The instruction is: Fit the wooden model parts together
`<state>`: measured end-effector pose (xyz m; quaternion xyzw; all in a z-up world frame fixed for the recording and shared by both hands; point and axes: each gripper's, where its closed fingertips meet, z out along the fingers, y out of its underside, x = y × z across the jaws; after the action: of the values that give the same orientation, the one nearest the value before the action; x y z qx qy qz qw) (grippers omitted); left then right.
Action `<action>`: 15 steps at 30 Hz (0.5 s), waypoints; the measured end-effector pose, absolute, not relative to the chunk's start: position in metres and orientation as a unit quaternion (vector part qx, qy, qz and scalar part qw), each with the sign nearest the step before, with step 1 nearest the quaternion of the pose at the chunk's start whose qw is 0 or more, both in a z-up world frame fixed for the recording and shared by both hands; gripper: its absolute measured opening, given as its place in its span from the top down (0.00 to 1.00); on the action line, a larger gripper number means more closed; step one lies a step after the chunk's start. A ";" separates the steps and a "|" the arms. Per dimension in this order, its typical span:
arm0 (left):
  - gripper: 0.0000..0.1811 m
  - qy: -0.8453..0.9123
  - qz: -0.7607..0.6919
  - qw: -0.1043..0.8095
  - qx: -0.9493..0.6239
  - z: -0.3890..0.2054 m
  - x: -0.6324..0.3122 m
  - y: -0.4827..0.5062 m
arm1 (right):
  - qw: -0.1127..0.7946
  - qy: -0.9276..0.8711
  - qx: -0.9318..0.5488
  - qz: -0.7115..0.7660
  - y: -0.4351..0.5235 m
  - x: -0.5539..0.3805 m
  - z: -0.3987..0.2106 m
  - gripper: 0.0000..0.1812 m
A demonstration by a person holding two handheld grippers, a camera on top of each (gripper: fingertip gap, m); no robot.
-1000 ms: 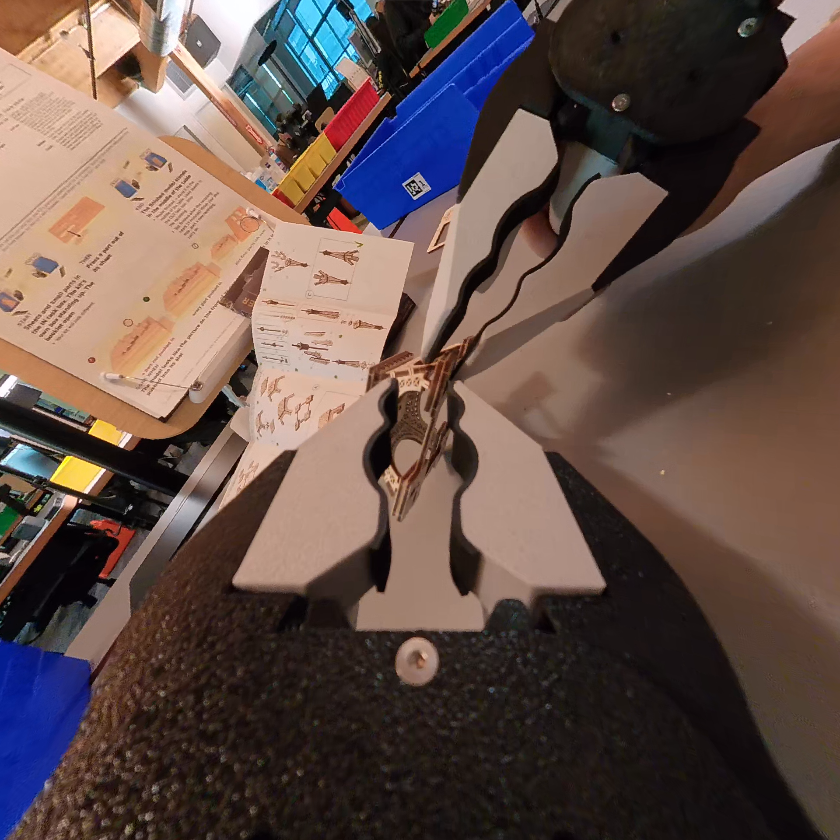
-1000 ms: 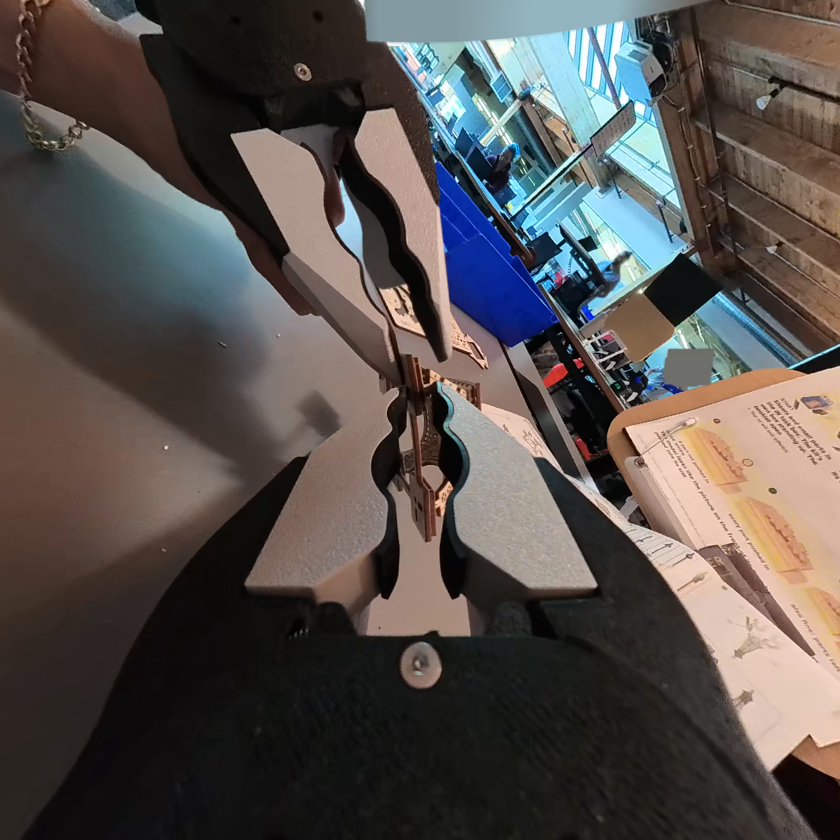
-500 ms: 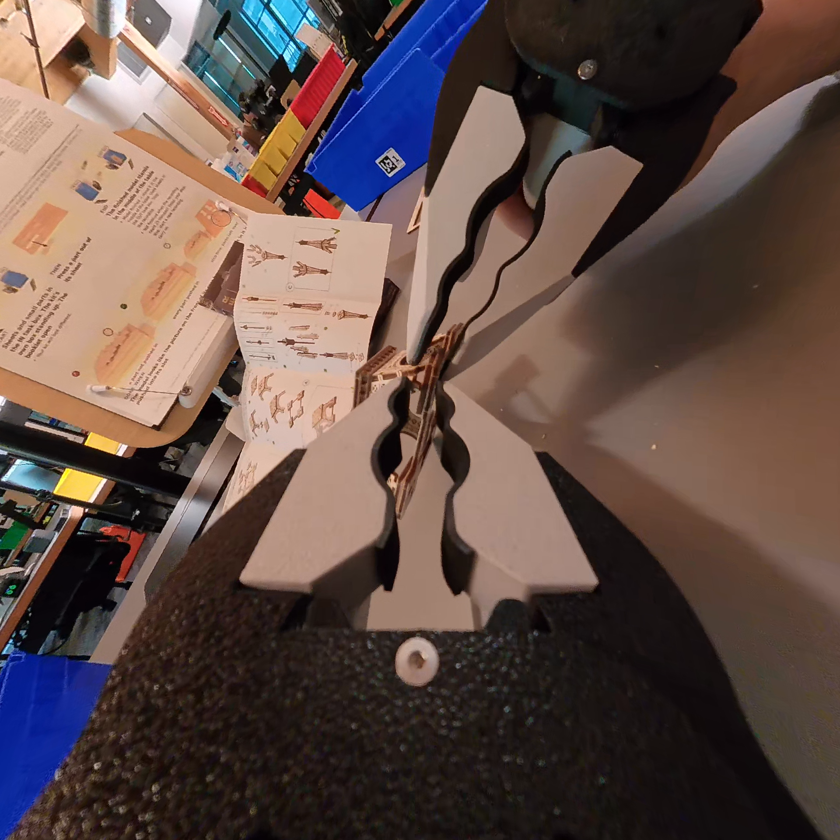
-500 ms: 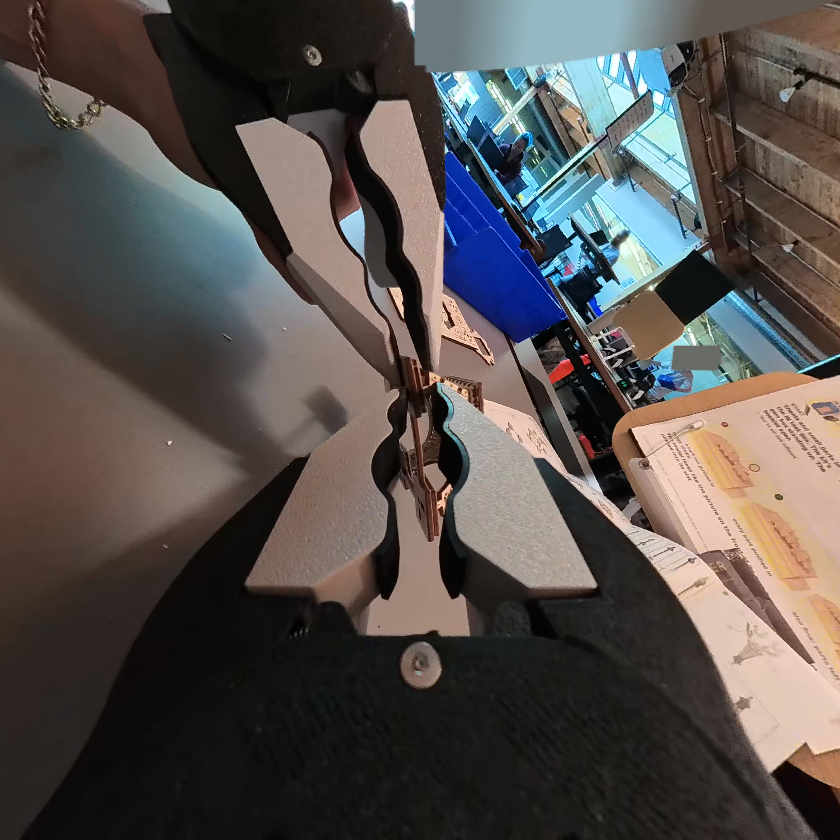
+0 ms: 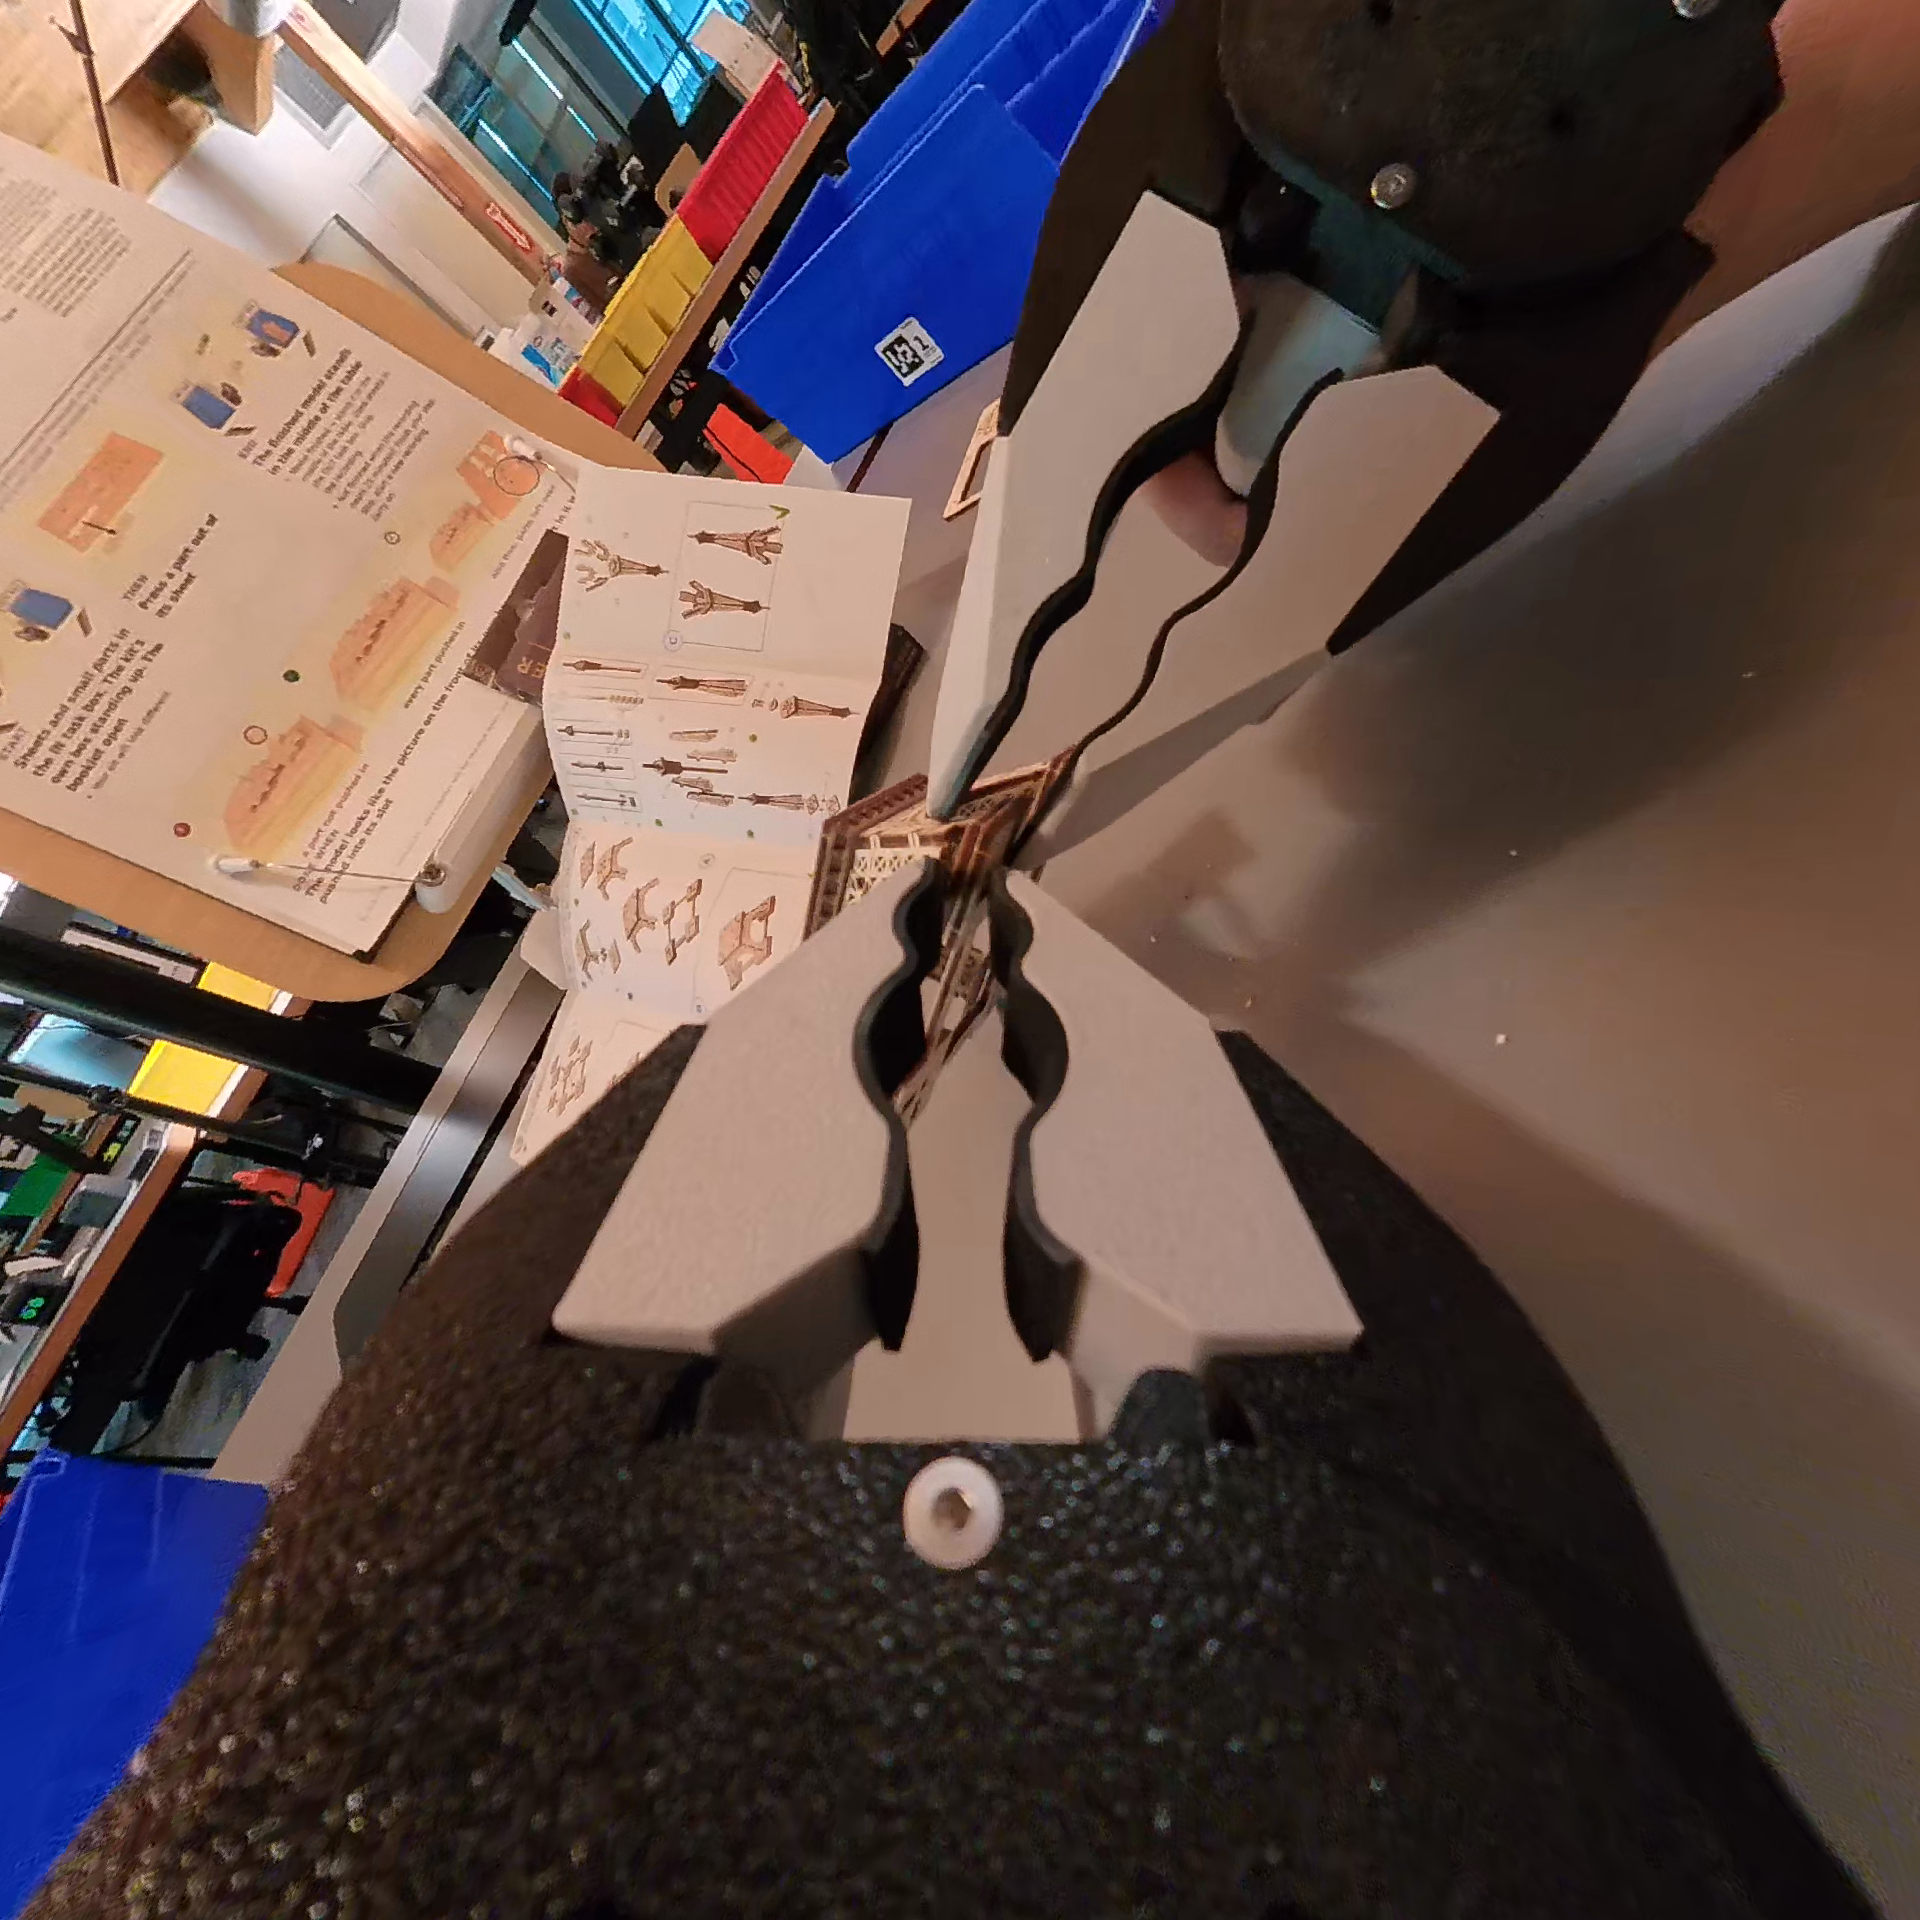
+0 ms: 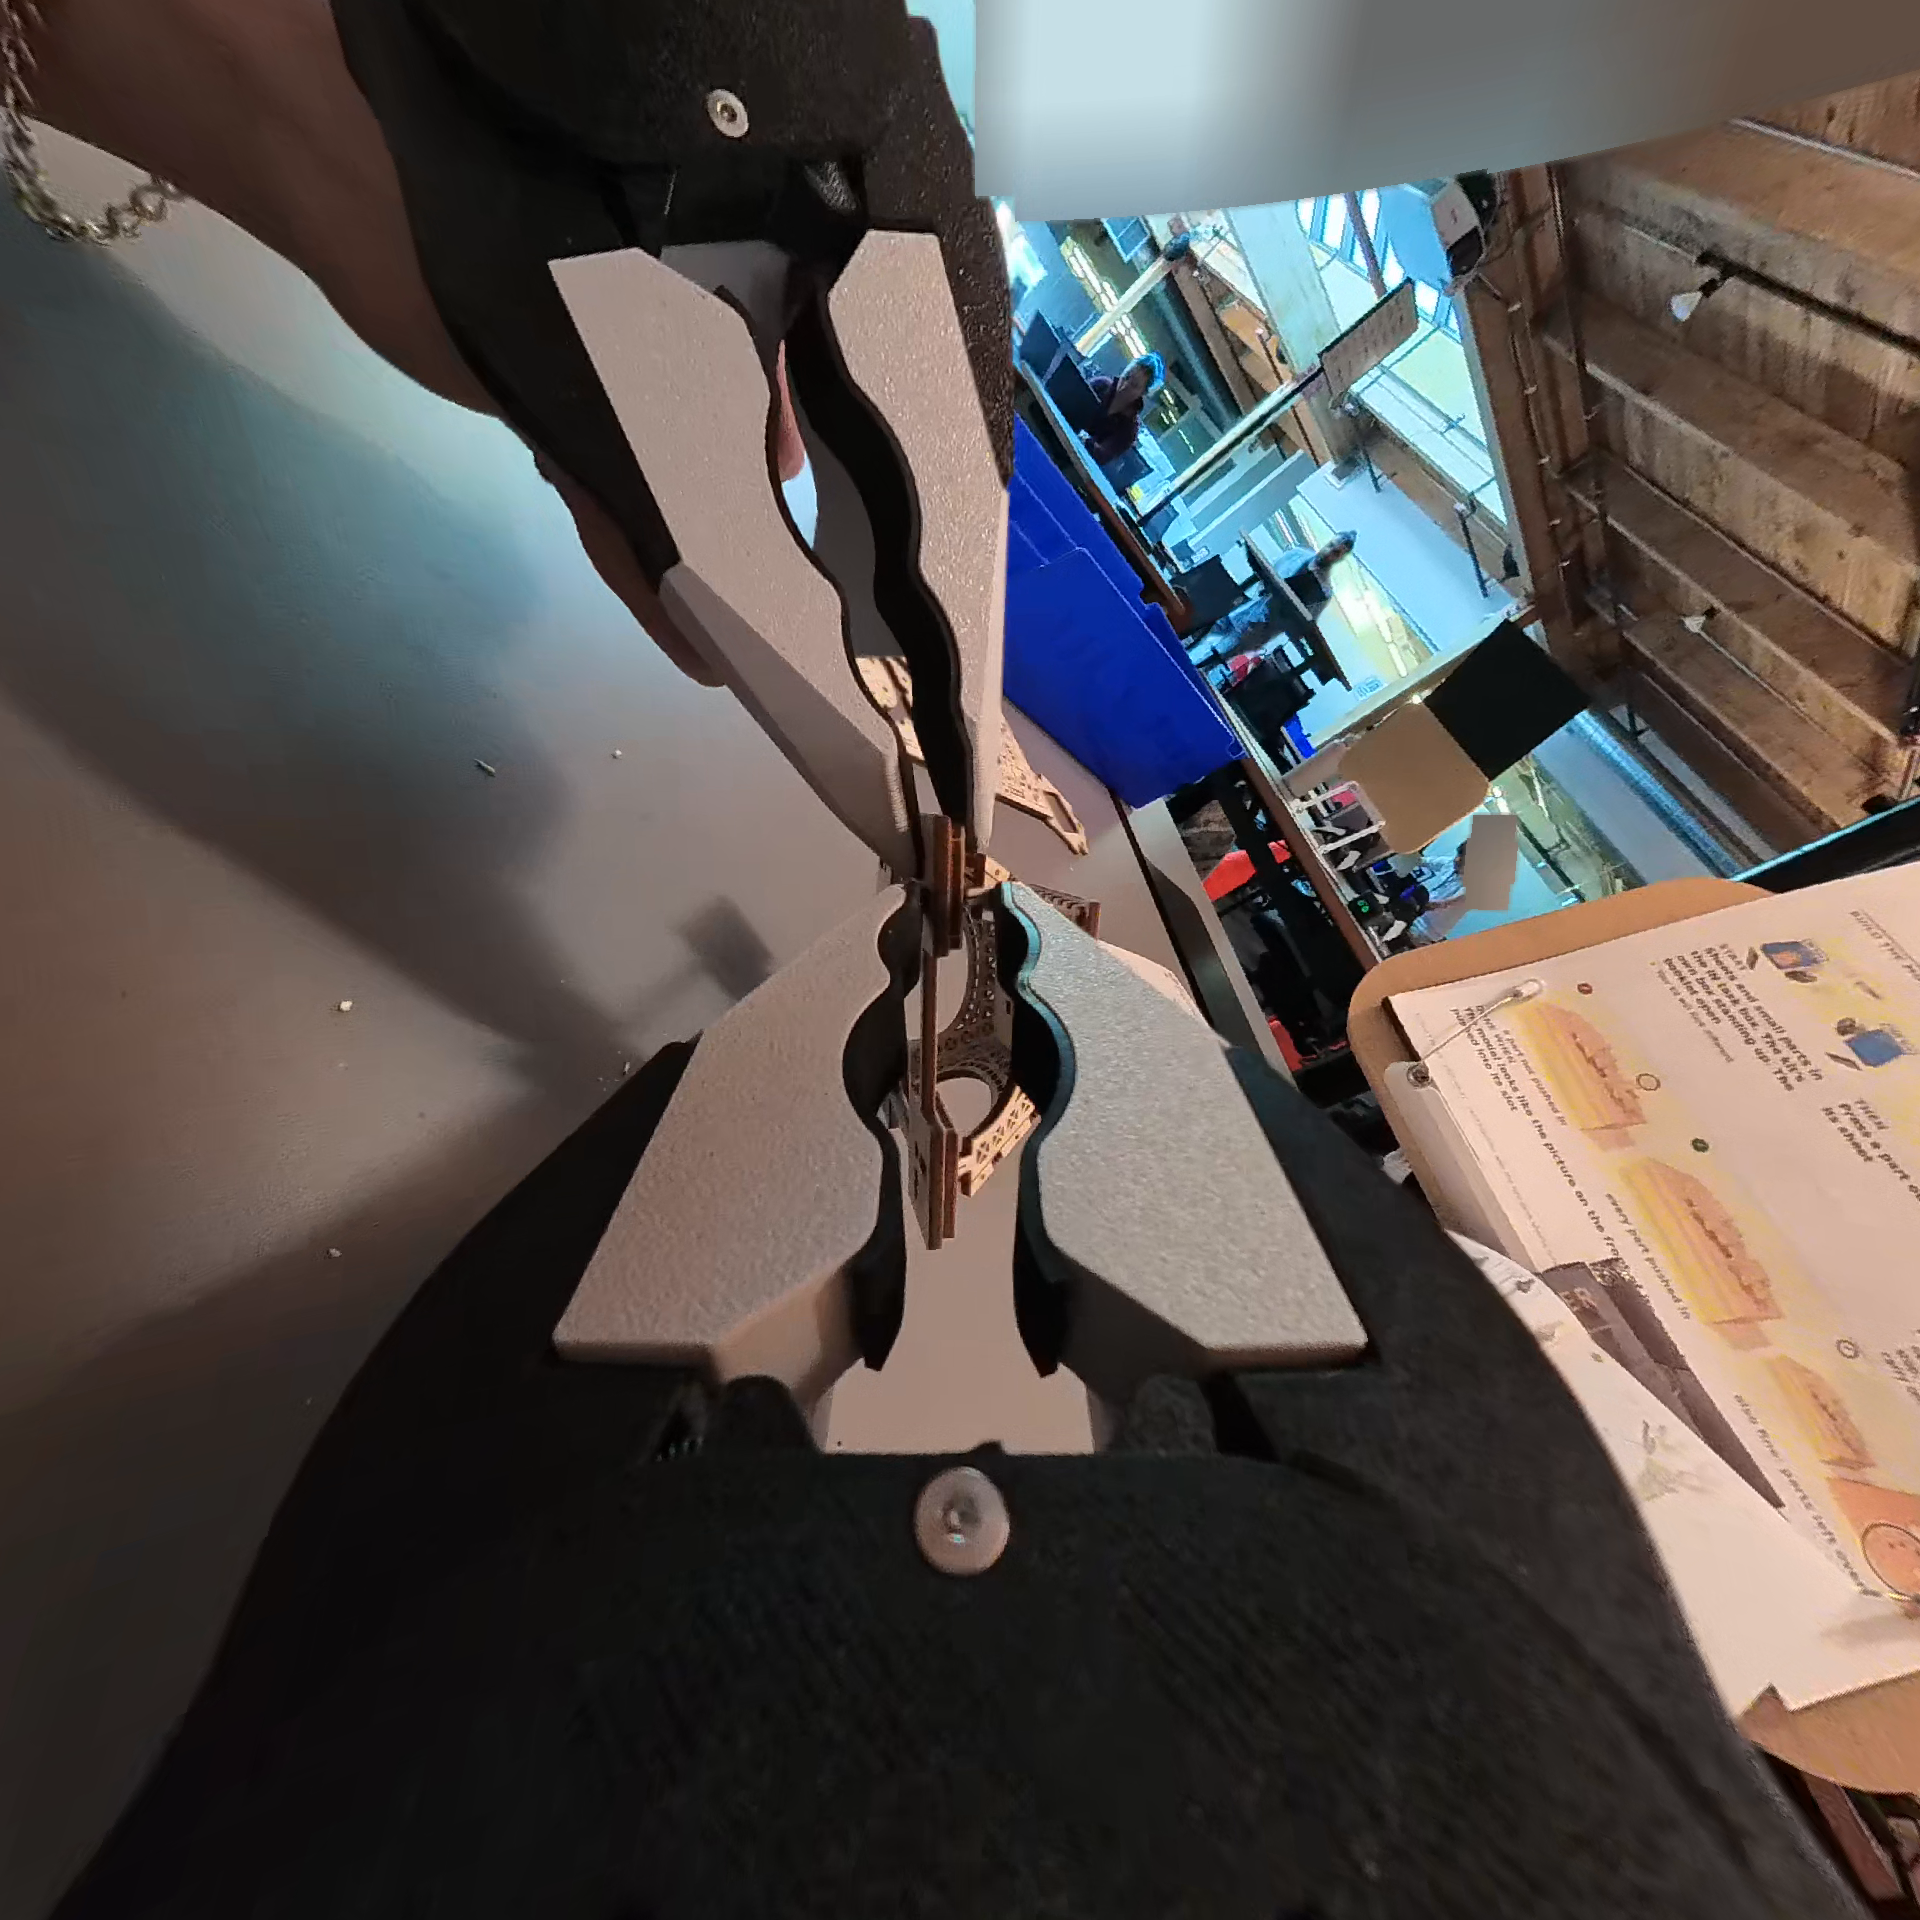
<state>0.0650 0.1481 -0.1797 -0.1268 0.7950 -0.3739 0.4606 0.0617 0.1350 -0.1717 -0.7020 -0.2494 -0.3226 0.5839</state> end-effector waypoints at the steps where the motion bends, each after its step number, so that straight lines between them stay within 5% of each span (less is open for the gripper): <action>1: 0.97 0.795 -0.374 0.461 -0.127 -0.180 0.065 0.148 | 0.584 -0.251 -0.703 -0.321 0.135 0.062 -0.172 0.94; 15: 0.97 0.799 -0.372 0.453 -0.136 -0.182 0.066 0.150 | 0.573 -0.229 -0.728 -0.298 0.138 0.062 -0.174 0.95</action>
<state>0.0660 0.1498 -0.1820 -0.1355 0.7985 -0.3721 0.4534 0.0624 0.1377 -0.1741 -0.7283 -0.2288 -0.2985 0.5728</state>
